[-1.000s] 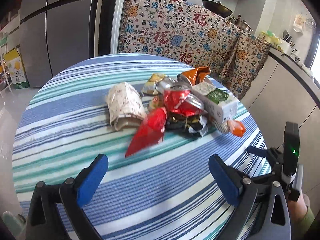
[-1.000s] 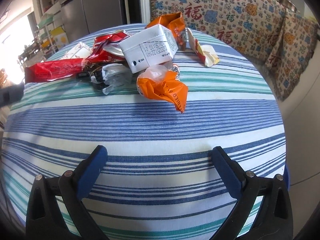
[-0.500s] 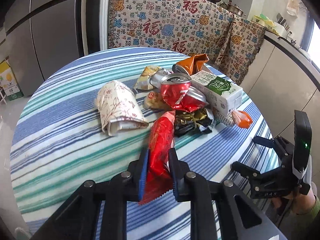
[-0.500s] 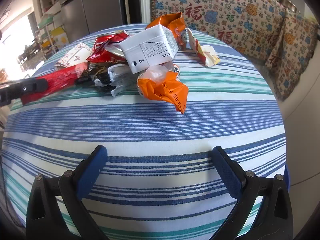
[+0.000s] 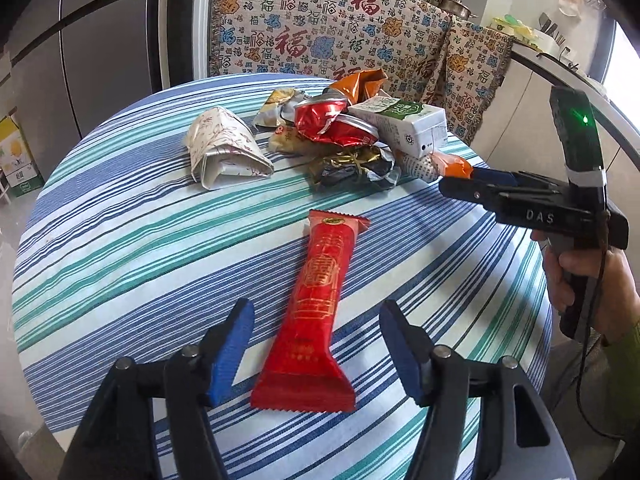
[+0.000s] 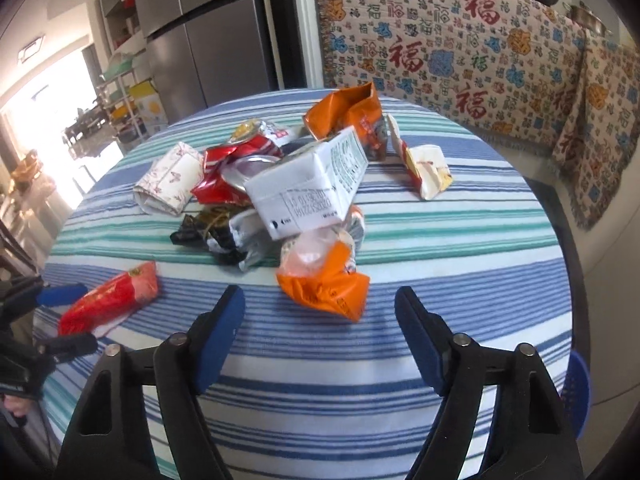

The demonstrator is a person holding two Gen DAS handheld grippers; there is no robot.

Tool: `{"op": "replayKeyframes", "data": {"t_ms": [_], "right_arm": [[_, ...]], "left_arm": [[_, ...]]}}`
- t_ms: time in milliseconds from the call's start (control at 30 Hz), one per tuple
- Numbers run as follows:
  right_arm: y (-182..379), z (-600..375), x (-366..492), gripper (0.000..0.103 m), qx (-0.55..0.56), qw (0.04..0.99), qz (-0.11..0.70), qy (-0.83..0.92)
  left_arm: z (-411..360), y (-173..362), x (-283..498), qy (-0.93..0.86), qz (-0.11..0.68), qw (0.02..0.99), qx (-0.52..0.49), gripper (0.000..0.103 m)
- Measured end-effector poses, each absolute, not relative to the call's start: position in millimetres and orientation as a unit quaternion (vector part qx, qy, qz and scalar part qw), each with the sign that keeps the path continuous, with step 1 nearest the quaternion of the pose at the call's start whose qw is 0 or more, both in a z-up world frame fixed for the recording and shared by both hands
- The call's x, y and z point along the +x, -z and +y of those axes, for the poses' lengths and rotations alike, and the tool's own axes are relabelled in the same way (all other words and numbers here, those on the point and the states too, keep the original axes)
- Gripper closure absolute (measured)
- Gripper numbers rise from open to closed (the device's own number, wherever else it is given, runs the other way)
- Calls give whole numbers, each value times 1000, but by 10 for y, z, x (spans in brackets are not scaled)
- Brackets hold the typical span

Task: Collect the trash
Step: 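Grasp the red snack wrapper with the left tool while the right grasps the orange-white bag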

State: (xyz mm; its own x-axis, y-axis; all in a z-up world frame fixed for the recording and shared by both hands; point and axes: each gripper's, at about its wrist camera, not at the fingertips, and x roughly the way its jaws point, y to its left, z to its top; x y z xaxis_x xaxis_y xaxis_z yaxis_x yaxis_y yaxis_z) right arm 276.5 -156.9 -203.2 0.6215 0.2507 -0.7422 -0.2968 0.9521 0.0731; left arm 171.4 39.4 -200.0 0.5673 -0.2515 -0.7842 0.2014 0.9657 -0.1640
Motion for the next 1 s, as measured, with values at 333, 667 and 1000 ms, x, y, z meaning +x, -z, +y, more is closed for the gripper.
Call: {"op": "replayKeyframes", "data": {"t_ms": [333, 667, 1000], "right_arm": [[2051, -1693, 2486, 62, -18, 888, 427, -172], [2218, -1828, 2144, 56, -40, 870, 460, -172], [1930, -1749, 2233, 14, -16, 880, 434, -190]], "left_arm": [[298, 2087, 1700, 125, 440, 889, -1, 37], [251, 2098, 1707, 121, 440, 890, 18, 36], [291, 1982, 1843, 162, 459, 874, -2, 35]]}}
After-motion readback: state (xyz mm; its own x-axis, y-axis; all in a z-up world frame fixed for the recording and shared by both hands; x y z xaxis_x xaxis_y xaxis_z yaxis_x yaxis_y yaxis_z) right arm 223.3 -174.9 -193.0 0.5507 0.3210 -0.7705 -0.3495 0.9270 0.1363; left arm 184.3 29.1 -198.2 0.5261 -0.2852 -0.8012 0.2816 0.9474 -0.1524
